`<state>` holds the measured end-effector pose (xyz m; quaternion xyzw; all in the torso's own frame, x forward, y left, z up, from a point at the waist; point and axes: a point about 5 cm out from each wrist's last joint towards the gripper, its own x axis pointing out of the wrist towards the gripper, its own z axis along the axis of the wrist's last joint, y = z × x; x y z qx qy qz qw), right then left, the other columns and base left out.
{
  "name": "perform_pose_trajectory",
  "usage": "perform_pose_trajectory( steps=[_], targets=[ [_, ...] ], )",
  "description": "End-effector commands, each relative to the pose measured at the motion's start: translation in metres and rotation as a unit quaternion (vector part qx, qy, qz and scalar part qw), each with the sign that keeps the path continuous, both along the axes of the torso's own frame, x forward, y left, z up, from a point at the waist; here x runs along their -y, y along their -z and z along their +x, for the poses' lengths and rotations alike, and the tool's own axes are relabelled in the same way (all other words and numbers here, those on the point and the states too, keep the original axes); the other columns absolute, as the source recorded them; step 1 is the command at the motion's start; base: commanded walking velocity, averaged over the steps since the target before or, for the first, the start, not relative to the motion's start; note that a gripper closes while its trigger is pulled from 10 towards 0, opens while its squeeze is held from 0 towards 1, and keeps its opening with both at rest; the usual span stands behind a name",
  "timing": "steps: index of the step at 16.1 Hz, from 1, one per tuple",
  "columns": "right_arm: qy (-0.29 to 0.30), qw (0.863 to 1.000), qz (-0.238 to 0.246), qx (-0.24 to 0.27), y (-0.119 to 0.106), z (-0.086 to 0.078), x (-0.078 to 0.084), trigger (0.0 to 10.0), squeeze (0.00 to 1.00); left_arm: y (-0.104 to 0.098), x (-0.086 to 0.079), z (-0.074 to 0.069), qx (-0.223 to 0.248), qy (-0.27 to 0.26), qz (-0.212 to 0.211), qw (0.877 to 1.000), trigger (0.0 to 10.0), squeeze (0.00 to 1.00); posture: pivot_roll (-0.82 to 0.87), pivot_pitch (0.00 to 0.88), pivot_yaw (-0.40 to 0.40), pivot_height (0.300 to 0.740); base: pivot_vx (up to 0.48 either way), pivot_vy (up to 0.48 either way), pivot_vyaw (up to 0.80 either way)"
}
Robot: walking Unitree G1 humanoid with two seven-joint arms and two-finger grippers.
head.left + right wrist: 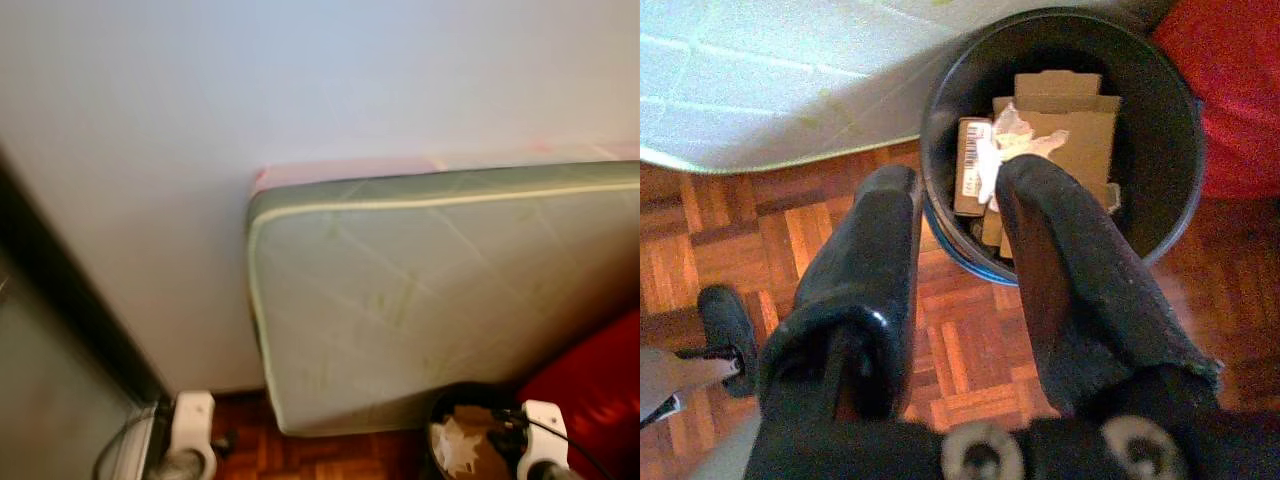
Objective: Clean up the room
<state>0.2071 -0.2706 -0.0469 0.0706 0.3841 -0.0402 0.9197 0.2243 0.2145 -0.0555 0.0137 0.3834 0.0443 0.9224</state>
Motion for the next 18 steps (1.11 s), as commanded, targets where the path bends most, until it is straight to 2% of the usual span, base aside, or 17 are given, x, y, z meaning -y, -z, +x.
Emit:
perform_pose_trajectory(
  steps=[1,4,8,14,17,18],
  targets=[
    [0.0,1.0,-0.001,0.004,-0.001,0.001,0.0,10.0,0.0,0.008,-0.007,-0.015,-0.024,-0.007,-0.006,1.0,10.0,0.0,-0.06,0.0,0.003,0.74,0.0,0.0,0.0],
    [0.001,1.0,-0.001,0.004,-0.001,0.001,0.0,10.0,0.0,0.007,-0.019,-0.02,-0.025,-0.014,-0.003,1.0,10.0,0.0,-0.06,0.0,0.002,0.74,0.0,0.0,0.0],
    [0.006,1.0,0.001,0.0,-0.001,0.001,0.001,10.0,0.0,0.007,-0.019,-0.019,-0.026,-0.012,-0.006,1.0,10.0,0.0,-0.06,0.0,0.003,0.74,0.0,0.0,0.0],
    [0.003,1.0,-0.001,-0.004,-0.001,0.002,0.0,10.0,0.0,0.006,-0.001,-0.01,-0.021,-0.006,-0.011,1.0,10.0,0.0,-0.06,0.0,0.005,0.74,0.0,0.0,-0.8],
    [0.004,1.0,0.0,-0.004,-0.001,0.003,0.0,10.0,0.0,0.006,0.001,-0.008,-0.02,0.001,-0.005,1.0,10.0,0.0,-0.06,0.0,0.006,0.74,0.0,0.0,-0.8],
    [0.004,1.0,0.0,-0.004,-0.001,0.003,0.0,10.0,0.0,0.005,0.001,-0.007,-0.02,0.006,0.001,1.0,10.0,0.0,-0.06,0.0,0.007,0.74,0.0,-0.472,-0.8]
  ],
)
